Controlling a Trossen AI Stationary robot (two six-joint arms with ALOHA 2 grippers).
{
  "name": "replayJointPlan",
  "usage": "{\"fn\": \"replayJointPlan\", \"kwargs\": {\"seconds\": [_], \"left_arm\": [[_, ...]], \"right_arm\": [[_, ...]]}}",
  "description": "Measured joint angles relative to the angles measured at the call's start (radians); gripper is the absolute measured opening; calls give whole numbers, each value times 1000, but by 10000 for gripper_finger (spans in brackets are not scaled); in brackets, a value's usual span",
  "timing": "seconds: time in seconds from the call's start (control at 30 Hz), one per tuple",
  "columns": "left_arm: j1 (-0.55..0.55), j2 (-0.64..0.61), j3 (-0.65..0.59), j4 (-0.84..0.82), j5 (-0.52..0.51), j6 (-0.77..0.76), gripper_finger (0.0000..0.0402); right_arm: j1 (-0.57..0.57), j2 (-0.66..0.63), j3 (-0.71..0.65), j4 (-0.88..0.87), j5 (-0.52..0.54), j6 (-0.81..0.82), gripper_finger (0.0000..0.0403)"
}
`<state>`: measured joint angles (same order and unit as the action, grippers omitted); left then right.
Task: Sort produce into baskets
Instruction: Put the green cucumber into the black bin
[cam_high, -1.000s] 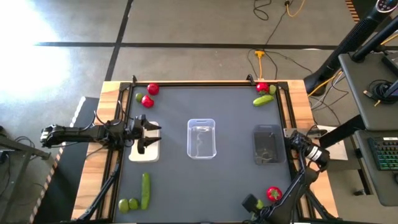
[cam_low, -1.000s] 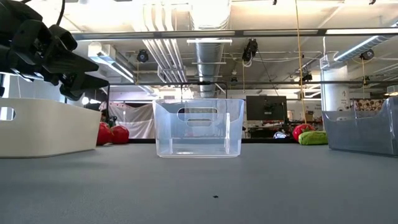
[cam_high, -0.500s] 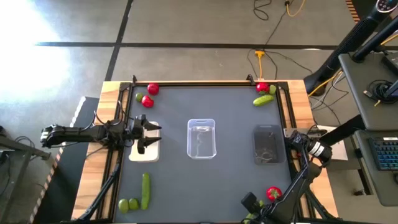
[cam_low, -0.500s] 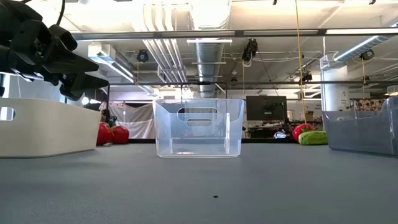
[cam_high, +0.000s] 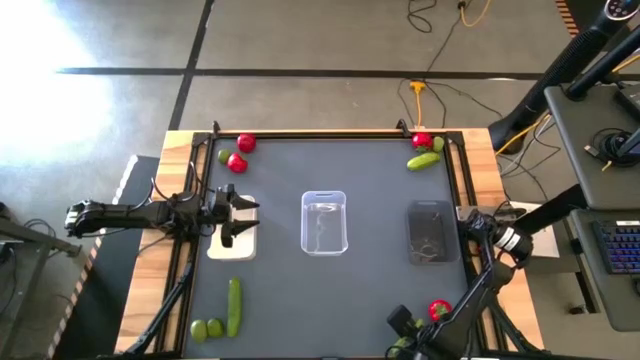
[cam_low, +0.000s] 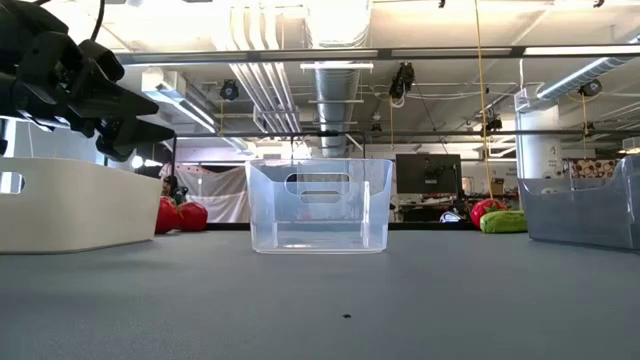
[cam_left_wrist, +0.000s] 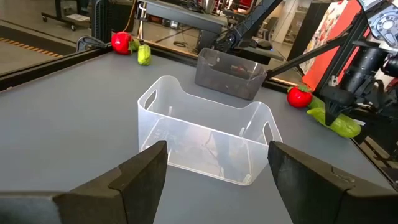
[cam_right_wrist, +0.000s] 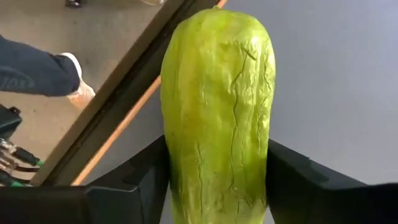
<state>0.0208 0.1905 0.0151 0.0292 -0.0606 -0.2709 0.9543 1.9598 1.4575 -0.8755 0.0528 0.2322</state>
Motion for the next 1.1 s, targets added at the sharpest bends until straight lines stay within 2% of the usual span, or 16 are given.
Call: {"fn": "replayJointPlan", "kwargs": {"seconds": [0.17, 0.23, 0.33, 0.4, 0.47, 0.57, 0.77, 0.87, 0.97, 1.1], "left_arm": [[0, 0, 0, 0, 0, 0, 262], [0, 0, 0, 0, 0, 0, 262], [0, 0, 0, 0, 0, 0, 262], [0, 0, 0, 0, 0, 0, 262], [0, 0, 0, 0, 0, 0, 262], [0, 0, 0, 0, 0, 0, 262], [0, 0, 0, 0, 0, 0, 262], [0, 0, 0, 0, 0, 0, 262], [0, 0, 0, 0, 0, 0, 262], [0, 0, 0, 0, 0, 0, 262]], "right_arm": [[-46, -49, 0, -147, 31, -11, 163], [-70, -107, -2, -260, 148, 27, 163], [-109, -222, -13, -436, 370, 171, 163], [-139, -318, -34, -505, 463, 296, 169], [-174, -426, -74, -542, 510, 442, 174], [-243, -593, -168, -591, 515, 723, 173], [-329, -912, -417, -601, 491, 1401, 174], [-330, -1030, -542, -585, 488, 1543, 184], [-330, -1116, -644, -506, 430, 1642, 187], [-330, -1161, -755, -342, 384, 1667, 183]]}}
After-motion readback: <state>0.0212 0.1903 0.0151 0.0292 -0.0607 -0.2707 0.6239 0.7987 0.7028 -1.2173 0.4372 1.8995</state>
